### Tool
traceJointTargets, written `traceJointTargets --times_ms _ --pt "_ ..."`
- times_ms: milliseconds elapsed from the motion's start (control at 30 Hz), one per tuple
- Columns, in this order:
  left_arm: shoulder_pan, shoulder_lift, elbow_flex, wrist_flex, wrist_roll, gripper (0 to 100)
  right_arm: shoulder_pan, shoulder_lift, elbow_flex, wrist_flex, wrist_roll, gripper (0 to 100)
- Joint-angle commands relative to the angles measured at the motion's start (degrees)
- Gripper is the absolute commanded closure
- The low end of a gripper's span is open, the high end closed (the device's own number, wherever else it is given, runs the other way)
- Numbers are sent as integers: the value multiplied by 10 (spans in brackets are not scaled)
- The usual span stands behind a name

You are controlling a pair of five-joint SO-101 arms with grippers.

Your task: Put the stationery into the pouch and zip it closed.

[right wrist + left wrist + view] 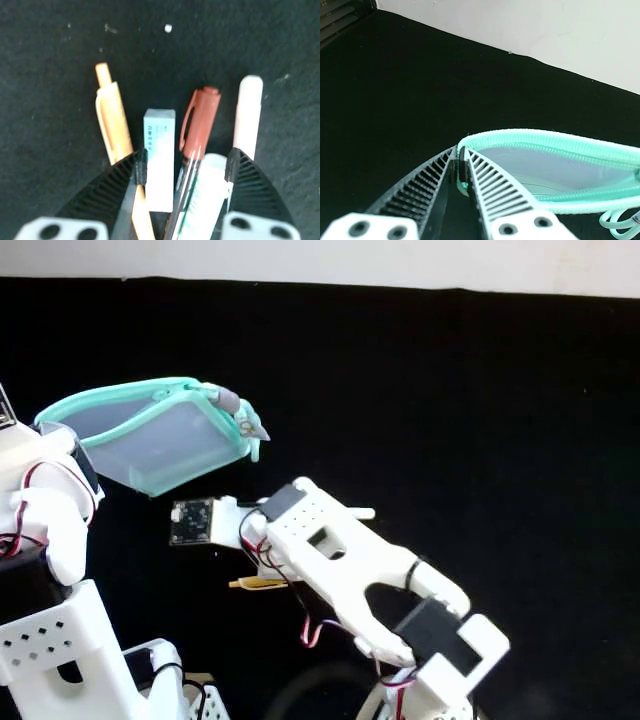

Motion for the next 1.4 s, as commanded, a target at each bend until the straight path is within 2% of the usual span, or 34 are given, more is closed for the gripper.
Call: traceJointTargets --times_ms 0,533,733,800,1100,1367 --pt "-6 7 0 8 -5 994 -5 26 -30 -8 8 743" --pt "-6 7 1 8 -5 994 -22 40 -26 -7 6 752" --pt "-6 7 1 8 -5 994 -22 40 -26 -7 2 981" --pt "-6 7 1 8 -5 994 -20 40 -27 -5 2 986" --pt "-6 7 1 8 -5 994 -12 24 -48 -4 -83 992" --pt "-5 7 1 8 -5 994 9 -96 -50 -3 -157 992"
